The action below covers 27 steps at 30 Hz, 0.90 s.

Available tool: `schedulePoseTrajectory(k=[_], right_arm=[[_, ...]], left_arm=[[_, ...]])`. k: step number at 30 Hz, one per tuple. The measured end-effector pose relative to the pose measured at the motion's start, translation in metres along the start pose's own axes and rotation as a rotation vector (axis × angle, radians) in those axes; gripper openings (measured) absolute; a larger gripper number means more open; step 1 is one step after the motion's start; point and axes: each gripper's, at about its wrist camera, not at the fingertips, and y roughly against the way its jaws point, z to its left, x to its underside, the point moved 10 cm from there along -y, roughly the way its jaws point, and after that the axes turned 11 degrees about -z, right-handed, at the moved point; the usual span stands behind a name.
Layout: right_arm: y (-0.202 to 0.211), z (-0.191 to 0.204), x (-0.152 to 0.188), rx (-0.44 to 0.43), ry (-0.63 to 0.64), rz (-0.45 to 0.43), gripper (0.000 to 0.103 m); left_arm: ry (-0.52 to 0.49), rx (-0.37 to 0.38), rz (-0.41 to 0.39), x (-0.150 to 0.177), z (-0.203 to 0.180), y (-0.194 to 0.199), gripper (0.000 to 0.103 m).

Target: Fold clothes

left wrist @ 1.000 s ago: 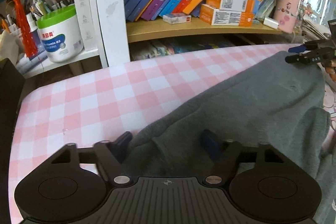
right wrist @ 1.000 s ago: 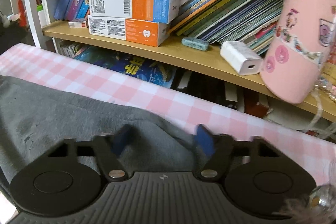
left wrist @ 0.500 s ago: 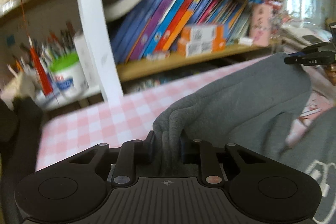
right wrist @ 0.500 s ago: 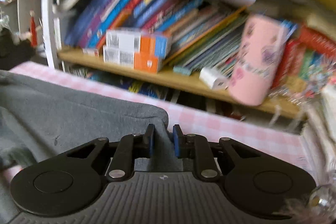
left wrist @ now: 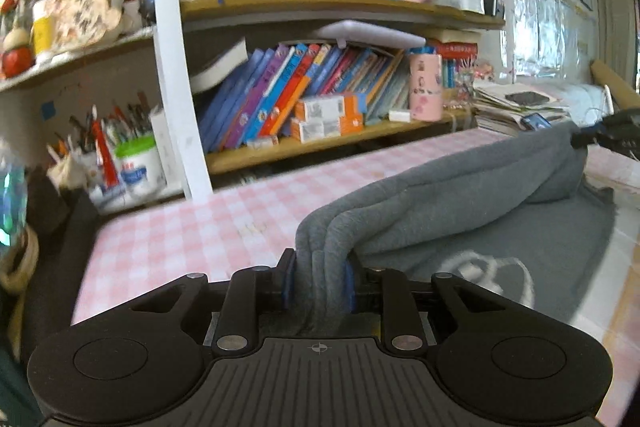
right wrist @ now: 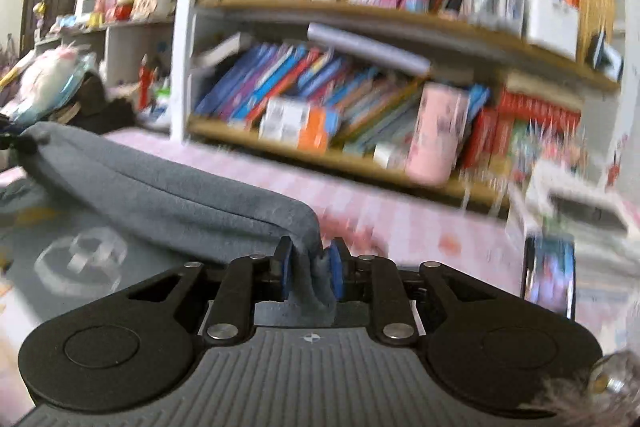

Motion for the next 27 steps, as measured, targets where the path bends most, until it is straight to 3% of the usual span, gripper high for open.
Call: schedulePoseTrajectory(k=[3, 7, 9, 13, 15, 20, 23, 27], right_arm=[[0.041, 0.009, 0.013, -0.010, -0.005, -0.001, 0.021], [0.054, 0.004, 0.030, -0.021, -0.211, 0.023, 0.027], [0.060, 0.001, 0.039, -0.027, -0.317, 0.036, 0.038], [0.072, -0.004, 0.055, -0.037, -0.528, 0.061, 0.053], [0.079, -0.006, 0.063, -0.043, -0.634, 0.074, 0.059], [0.074, -0.020, 0.066, -0.056, -0.905, 0.063, 0.062], [0.067, -0.030, 0.064, -0.065, -1.069, 0.049, 0.062], [0.052, -0.036, 0.074, 0.014, -1.117, 0.121, 0.056]], left_arm=[[0.050, -0.003, 0.015, 0.019, -0.007, 0.013, 0.027], [0.108, -0.014, 0.045, 0.040, -0.008, 0.027, 0.030], [0.129, -0.017, 0.060, 0.048, -0.007, 0.034, 0.034], [0.172, -0.021, 0.039, 0.052, -0.006, 0.055, 0.059], [0.213, -0.034, 0.014, 0.052, 0.000, 0.067, 0.065], [0.354, -0.056, -0.063, 0.046, 0.016, 0.088, 0.070], [0.464, -0.019, -0.099, 0.042, 0.020, 0.089, 0.073], [0.480, -0.015, -0.119, 0.039, 0.017, 0.086, 0.073]])
